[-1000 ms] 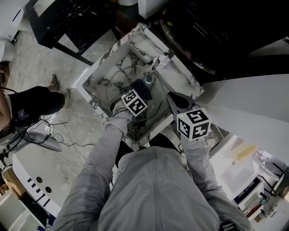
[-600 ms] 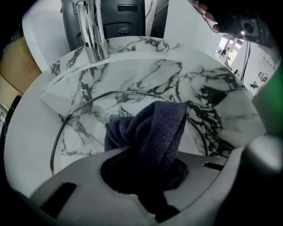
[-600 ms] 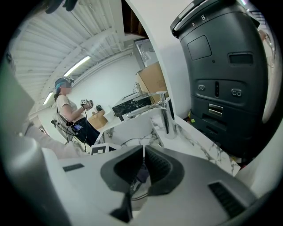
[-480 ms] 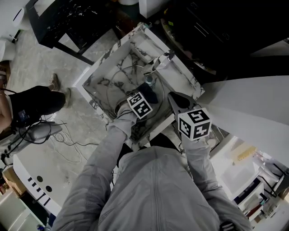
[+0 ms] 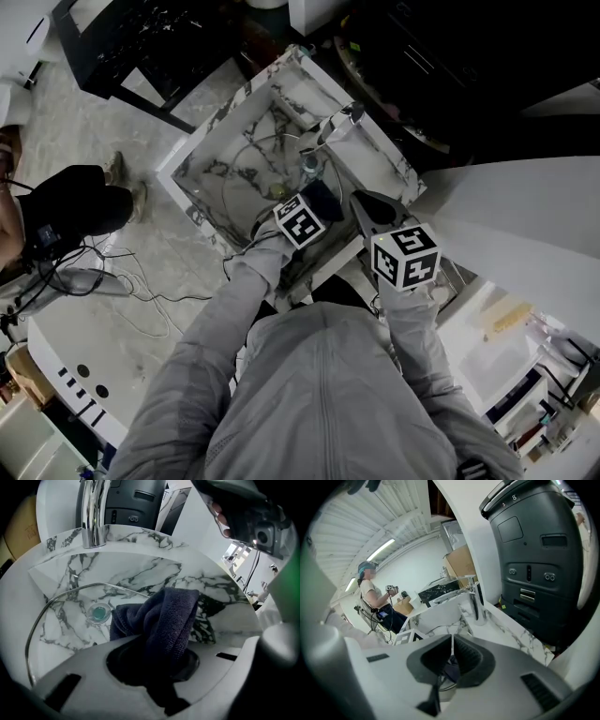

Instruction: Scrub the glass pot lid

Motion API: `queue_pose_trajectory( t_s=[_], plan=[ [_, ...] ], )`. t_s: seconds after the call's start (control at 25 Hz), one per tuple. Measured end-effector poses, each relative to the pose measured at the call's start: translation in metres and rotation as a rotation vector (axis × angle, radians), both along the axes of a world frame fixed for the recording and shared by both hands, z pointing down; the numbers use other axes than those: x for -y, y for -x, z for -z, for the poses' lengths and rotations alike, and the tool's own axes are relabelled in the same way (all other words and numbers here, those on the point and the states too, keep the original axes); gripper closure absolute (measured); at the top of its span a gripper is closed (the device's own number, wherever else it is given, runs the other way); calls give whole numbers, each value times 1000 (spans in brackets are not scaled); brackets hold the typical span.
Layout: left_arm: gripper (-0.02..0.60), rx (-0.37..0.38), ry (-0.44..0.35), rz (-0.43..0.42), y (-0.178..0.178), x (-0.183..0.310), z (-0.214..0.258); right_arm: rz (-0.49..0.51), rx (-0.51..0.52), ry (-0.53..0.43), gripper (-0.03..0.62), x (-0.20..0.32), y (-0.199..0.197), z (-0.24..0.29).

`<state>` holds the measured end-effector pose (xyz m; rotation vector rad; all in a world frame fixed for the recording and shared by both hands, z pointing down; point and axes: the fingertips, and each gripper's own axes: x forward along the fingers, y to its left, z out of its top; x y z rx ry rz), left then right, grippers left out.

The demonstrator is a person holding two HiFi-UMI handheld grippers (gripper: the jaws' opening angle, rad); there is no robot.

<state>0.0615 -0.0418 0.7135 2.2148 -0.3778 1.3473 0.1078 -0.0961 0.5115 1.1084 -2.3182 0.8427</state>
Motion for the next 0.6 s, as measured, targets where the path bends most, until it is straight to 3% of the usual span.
queue_pose_trajectory(
  t_s=[0.24,0.36,0.6],
  plan=[
    [514,-126,89,-32,-27,-24,12,6,1,-3,559,1,5,2],
    [515,-155,98,-40,-30,-23,28,9,-1,-7,559,1,6,4],
    [515,-314,100,-58,-21,-5,64,17,-1,-22,559,2,10,10]
  ],
)
